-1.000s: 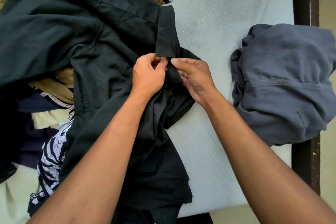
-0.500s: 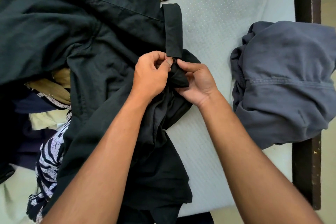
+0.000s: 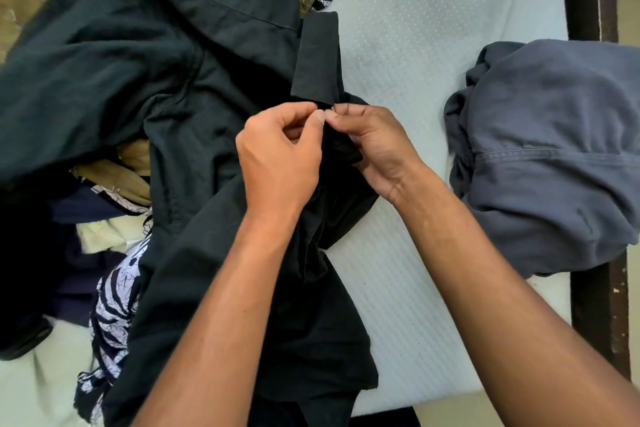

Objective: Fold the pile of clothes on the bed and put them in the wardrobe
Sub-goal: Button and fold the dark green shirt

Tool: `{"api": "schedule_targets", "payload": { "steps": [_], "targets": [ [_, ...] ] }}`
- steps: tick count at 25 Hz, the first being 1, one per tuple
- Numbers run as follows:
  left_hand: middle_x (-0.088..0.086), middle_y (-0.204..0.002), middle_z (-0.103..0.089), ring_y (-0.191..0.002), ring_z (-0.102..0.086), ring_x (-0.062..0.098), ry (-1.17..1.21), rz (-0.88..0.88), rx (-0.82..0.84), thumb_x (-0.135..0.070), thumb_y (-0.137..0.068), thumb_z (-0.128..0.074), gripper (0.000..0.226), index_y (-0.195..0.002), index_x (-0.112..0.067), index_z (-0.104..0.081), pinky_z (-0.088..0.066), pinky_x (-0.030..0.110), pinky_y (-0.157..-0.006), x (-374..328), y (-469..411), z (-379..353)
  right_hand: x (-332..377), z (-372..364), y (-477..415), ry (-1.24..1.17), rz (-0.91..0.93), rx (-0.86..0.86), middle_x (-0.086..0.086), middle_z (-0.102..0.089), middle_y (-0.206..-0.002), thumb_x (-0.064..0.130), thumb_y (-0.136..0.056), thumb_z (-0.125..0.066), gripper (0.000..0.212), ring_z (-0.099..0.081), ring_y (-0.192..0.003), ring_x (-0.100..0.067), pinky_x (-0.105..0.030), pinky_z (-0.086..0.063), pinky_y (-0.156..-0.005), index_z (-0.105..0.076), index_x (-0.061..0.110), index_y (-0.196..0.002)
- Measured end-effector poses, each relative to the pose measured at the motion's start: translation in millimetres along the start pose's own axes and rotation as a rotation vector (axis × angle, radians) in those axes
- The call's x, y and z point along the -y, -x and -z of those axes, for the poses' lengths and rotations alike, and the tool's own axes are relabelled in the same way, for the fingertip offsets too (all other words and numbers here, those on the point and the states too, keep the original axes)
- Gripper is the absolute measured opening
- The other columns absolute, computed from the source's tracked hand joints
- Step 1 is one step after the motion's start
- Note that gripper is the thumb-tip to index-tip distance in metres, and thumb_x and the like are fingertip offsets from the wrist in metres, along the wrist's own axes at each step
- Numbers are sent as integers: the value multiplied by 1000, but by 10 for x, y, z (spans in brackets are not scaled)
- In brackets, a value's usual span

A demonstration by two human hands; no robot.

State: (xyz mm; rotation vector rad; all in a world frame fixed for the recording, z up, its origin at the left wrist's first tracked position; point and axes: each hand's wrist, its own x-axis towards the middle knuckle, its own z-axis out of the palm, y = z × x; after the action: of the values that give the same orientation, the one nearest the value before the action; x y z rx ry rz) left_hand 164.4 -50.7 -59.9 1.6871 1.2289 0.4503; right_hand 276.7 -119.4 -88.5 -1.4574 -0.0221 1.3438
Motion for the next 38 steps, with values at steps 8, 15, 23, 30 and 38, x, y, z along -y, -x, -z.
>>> {"api": "schedule_targets", "payload": {
  "steps": [8, 15, 23, 30, 38],
  "targets": [
    [-5, -68, -73, -62, -67, 3, 190, 128, -34, -25, -82, -83, 8, -84, -19, -79, -57, 24, -65, -67, -1, -4, 12, 161, 48, -1, 114, 194, -19, -73, -102, 6, -100, -57, 19, -71, -96, -26, -33, -58, -87, -70, -4, -111],
    [-8, -67, -73, -64, -70, 1, 93, 108, -99, -27, -84, -77, 8, -80, -21, -78, -60, 29, -72, -63, 28, 18, 76, 77, 200, 482, 368, -56, 13, -73, -83, 20, -97, -69, 8, -66, -80, 0, -19, -50, -79, -74, 22, -92],
    [6, -109, -66, -107, -59, 30, -597, -659, 241, -34, -81, -59, 35, -109, -19, -74, -41, 38, -93, -395, -1046, 553, -307, 322, 270, 402, -88, -612, 8, -66, -116, 55, -84, -75, 56, -62, -110, -13, -35, -52, -96, -61, 26, -129],
    [13, -125, -61, -122, -54, 37, -1300, -454, 599, -54, -91, -60, 43, -116, -19, -56, -37, 52, -101, -358, -1853, 482, -191, 224, 4, 184, 182, -631, 9, -65, -89, 24, -99, -62, 5, -58, -80, -4, -15, -45, -73, -63, 20, -97],
    [7, -93, -71, -87, -64, 28, -705, -668, 364, -36, -95, -66, 26, -106, -12, -71, -45, 36, -75, -925, -1522, 1541, 731, 336, 665, 195, 602, -793, 13, -55, -87, 16, -104, -54, 5, -53, -72, 13, -10, -40, -74, -51, 20, -104]
  ]
}}
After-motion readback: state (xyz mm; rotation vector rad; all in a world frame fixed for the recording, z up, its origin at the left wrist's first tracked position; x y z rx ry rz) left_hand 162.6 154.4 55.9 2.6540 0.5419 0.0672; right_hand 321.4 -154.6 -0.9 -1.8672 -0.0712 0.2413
